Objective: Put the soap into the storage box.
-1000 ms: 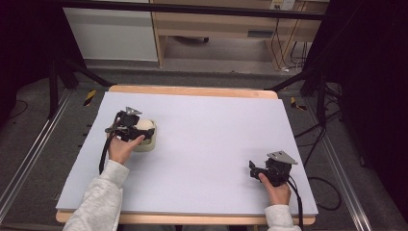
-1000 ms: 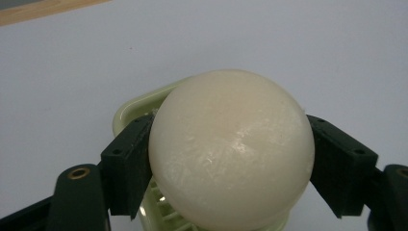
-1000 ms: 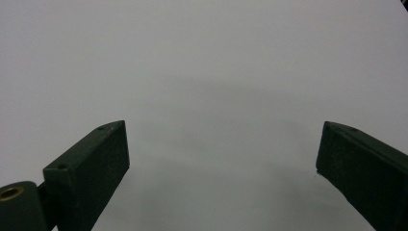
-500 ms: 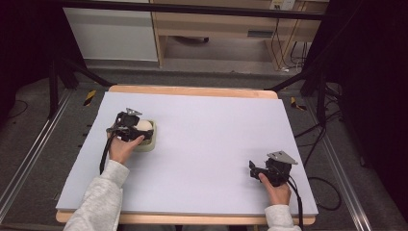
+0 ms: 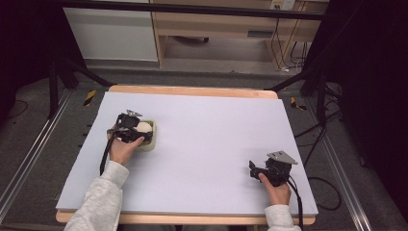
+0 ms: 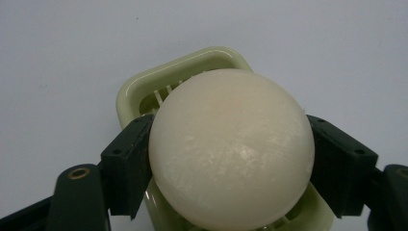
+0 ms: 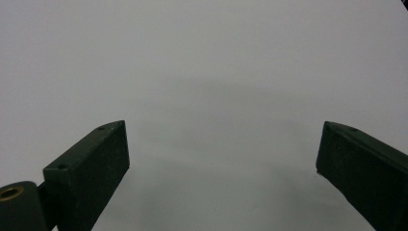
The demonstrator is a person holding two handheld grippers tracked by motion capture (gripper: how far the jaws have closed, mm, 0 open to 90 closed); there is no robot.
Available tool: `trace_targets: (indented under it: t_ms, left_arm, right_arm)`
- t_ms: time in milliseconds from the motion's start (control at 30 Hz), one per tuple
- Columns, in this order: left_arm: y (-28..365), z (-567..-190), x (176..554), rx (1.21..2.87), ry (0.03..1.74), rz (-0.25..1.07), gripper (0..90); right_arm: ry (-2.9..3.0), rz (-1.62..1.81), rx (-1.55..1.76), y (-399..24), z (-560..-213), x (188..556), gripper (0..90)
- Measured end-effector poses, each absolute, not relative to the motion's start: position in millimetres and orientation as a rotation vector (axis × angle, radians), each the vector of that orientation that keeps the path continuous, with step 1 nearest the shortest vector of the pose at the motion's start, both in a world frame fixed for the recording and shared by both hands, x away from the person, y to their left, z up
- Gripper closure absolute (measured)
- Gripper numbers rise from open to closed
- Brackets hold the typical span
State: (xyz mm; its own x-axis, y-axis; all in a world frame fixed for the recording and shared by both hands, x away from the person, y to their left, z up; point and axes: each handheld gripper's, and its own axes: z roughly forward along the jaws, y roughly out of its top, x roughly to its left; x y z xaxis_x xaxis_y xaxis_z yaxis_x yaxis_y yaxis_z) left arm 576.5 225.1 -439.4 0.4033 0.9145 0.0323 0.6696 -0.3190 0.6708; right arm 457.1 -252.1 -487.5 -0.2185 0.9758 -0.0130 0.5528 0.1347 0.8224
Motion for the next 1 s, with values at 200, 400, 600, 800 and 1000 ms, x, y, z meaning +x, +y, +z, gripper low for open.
trace_targets:
  t_ms: [200,400,600,800,1000]
  left_arm:
    - [225.3,-442.7,576.7,2.092,1.346,0.548,24.3]
    - [226.8,-446.1,576.5,2.095,1.349,0.547,24.3]
    - [226.3,-446.2,576.1,2.097,1.348,0.551,24.3]
    - [226.1,-446.6,575.7,2.104,1.342,0.556,24.1]
    - [225.0,-447.1,575.3,2.109,1.339,0.571,23.9]
  right_arm:
    - [1.845,0.955,1.466,-252.0,-487.5,457.1,4.9]
    - [1.847,0.955,1.466,-252.0,-487.5,457.2,4.8]
    - [1.848,0.954,1.464,-251.8,-487.5,457.2,4.9]
    - [1.849,0.954,1.464,-251.7,-487.5,457.2,4.9]
    - [1.849,0.953,1.463,-251.7,-487.5,457.2,4.9]
